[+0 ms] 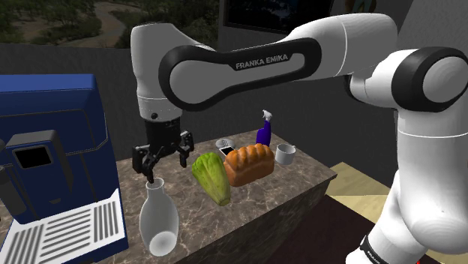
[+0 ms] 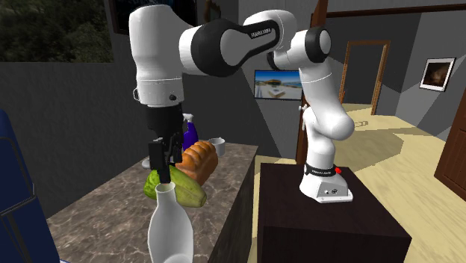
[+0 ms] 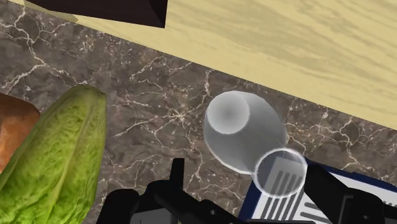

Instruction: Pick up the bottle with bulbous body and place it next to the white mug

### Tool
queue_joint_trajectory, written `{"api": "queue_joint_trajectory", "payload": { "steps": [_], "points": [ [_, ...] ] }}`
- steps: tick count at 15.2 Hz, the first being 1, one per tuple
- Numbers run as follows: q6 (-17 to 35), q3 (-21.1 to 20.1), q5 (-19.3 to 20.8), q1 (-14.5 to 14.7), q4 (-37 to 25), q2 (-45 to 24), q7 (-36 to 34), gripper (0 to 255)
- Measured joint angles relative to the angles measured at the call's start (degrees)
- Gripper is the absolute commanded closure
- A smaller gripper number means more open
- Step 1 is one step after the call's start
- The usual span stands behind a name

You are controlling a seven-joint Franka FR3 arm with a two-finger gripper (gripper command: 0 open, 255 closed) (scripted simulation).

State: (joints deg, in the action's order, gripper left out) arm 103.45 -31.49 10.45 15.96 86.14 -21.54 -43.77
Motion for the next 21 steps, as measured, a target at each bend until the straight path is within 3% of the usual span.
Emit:
{"api": "queue_joint_trajectory", "payload": {
  "steps": [2, 4, 16, 17, 21],
  "points": [
    [-1.55, 0.31, 2.27, 2.97, -5.85, -5.22, -1.73, 0],
    [-1.42, 0.50, 3.02, 4.00, -7.14, -6.97, -2.42, 0],
    [2.94, 0.87, 3.72, 3.94, -3.73, -8.14, -3.00, 0],
    [2.94, 0.87, 3.72, 3.94, -3.73, -8.14, -3.00, 255],
    [2.96, 0.87, 3.72, 3.94, -3.75, -8.12, -3.00, 255]
  ]
}}
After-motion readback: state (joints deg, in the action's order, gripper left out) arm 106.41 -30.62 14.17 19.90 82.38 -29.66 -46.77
